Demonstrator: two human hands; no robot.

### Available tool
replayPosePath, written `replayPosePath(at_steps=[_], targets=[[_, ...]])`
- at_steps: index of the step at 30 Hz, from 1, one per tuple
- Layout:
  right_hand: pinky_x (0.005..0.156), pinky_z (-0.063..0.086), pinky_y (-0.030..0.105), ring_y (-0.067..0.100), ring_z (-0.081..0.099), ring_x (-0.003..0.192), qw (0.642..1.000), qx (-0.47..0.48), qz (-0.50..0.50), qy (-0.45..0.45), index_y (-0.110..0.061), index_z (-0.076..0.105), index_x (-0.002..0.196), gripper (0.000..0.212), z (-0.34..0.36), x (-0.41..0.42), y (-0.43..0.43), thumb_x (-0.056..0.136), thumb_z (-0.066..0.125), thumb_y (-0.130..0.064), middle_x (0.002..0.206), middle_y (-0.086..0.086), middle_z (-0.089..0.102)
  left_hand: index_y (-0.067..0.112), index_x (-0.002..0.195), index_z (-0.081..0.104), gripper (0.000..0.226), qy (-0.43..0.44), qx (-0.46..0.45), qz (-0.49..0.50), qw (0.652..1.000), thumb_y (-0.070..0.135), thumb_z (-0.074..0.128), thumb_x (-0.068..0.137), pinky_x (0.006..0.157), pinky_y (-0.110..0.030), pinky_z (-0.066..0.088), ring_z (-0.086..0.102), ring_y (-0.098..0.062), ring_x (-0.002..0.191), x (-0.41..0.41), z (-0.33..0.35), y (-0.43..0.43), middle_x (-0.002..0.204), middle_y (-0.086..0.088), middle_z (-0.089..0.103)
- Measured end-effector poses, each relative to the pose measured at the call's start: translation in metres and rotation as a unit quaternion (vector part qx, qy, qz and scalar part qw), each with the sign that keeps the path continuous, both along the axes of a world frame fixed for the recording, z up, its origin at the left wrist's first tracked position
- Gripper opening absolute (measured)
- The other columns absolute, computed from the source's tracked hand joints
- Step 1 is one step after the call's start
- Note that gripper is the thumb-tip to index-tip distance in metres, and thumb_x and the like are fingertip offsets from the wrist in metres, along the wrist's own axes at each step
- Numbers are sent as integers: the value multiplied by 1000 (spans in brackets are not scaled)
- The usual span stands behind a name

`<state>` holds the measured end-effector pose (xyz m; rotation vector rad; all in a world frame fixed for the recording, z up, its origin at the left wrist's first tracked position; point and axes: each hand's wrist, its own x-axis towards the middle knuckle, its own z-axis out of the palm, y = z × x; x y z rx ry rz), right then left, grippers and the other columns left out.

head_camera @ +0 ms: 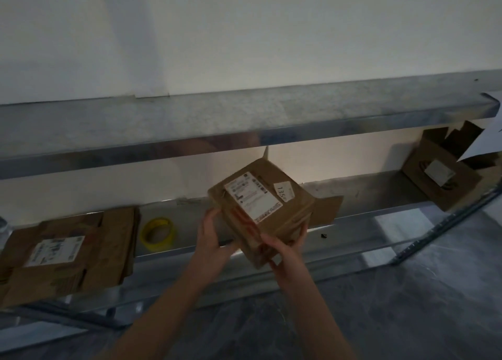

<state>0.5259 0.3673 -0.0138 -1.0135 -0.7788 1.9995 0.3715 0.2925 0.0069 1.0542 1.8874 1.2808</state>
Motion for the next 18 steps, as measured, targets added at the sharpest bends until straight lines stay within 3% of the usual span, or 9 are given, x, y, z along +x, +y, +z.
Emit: replayPosePath(at_steps=[4, 7, 10, 14, 16, 18], targets=[[101, 48, 48, 19, 44, 133, 988, 136, 20, -65, -61, 10, 143, 144, -7, 4, -3, 36, 100, -28, 147, -6, 39, 59, 137, 23, 66, -72, 31, -38, 996, 49, 63, 85, 110, -44, 36, 28, -12, 139, -18, 6, 5, 152, 11, 23], [105, 44, 57, 20, 36, 140, 971, 209, 24, -113, -51, 5, 149, 147, -10, -7, -3, 38, 100, -33, 152, -5, 32, 45, 145, 22, 74, 9, -53, -104, 993, 53, 60, 83, 113, -43, 34, 18, -19, 144, -12, -5, 10, 155, 12, 7], [111, 39, 53, 15, 35, 140, 973, 191, -9, -126, -54, 6, 148, 140, -10, -14, 5, 45, 99, -37, 153, -9, 31, 37, 147, 18, 80, 50, -76, -80, 993, 48, 65, 83, 114, -43, 32, 16, -20, 144, -7, -21, 10, 156, 8, 1], [113, 34, 41, 16, 31, 141, 977, 144, -7, -160, -48, -14, 149, 148, -13, -17, 21, 48, 94, -36, 158, -1, 26, 38, 143, 21, 80, 11, -64, -72, 995, 36, 73, 81, 110, -41, 40, 24, -19, 140, -6, -36, 3, 155, 3, 11], [117, 28, 48, 20, 23, 146, 953, 199, 19, -229, -50, -18, 145, 151, -12, -22, 25, 42, 93, -49, 160, -2, 18, 37, 144, 19, 85, 1, -70, -68, 995, 31, 75, 80, 110, -43, 38, 27, -19, 139, -11, -40, 3, 153, 2, 16], [118, 25, 52, 24, 14, 148, 905, 264, 58, -330, -53, -23, 139, 151, -12, -28, 26, 43, 93, -54, 161, -2, 7, 37, 148, 12, 95, -2, -99, -97, 990, 36, 77, 78, 111, -41, 36, 32, -16, 137, -15, -41, 6, 152, 4, 25]])
